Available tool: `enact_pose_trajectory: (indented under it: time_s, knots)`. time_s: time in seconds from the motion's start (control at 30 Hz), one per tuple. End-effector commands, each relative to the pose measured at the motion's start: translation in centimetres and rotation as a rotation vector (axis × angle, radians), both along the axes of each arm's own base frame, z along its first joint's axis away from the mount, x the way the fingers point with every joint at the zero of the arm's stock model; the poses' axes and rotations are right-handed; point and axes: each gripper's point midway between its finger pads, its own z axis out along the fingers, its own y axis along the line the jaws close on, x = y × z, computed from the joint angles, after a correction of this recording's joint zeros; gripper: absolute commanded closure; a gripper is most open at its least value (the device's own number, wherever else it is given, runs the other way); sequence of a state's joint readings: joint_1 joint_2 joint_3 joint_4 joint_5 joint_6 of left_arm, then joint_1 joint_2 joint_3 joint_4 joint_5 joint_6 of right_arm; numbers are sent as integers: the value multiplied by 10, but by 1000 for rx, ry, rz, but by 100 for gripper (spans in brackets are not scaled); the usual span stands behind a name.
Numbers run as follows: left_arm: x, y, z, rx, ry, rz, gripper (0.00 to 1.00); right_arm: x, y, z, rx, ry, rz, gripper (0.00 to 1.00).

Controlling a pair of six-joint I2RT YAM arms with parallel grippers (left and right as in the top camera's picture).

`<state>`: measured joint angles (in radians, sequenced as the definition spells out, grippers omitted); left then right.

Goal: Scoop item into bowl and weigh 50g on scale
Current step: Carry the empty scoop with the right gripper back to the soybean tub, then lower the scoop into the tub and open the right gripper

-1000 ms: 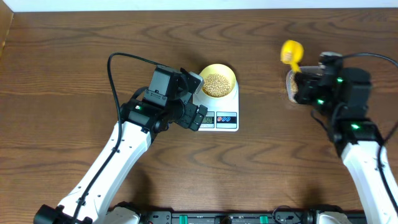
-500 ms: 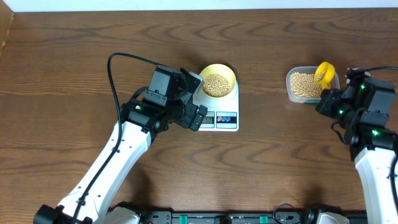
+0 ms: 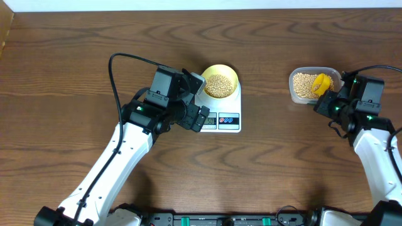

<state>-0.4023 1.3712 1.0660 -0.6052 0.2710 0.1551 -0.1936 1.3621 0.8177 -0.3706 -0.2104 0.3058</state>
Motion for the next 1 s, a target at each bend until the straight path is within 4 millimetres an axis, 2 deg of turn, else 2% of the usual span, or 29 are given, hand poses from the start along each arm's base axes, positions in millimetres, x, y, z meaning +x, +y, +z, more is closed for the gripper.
enact_pose_trajectory:
  time_s: [0.0,0.03,0.1,0.17,0.23,0.47,0.7,0.87,0.97]
  knots:
    - [-1,1,-4,13,6,-4,6,0,-8,-3,-4,13,-39,73]
    - [-1,1,-4,13,6,-4,6,-1,-10,-4,-13,17,-47,51]
    - [-1,1,-4,13,6,-4,6,-3,-18,-5,-45,29,-75,25]
    - [-1,1,-4,13,6,-4,6,-5,-24,-7,-69,41,-97,10]
    - [-1,1,-4,13,6,-4,6,-7,-28,-8,-86,49,-113,1]
    - [-1,1,-4,14,6,-4,6,-11,-31,-2,-104,44,-126,1]
    - [-1,1,-4,13,6,-4,6,-32,-67,32,-306,12,-251,1]
    - [-1,1,-4,13,6,-4,6,-47,-64,56,-343,-27,-221,1]
    - [-1,1,-4,13,6,-4,5,-55,-53,66,-306,-57,-189,1]
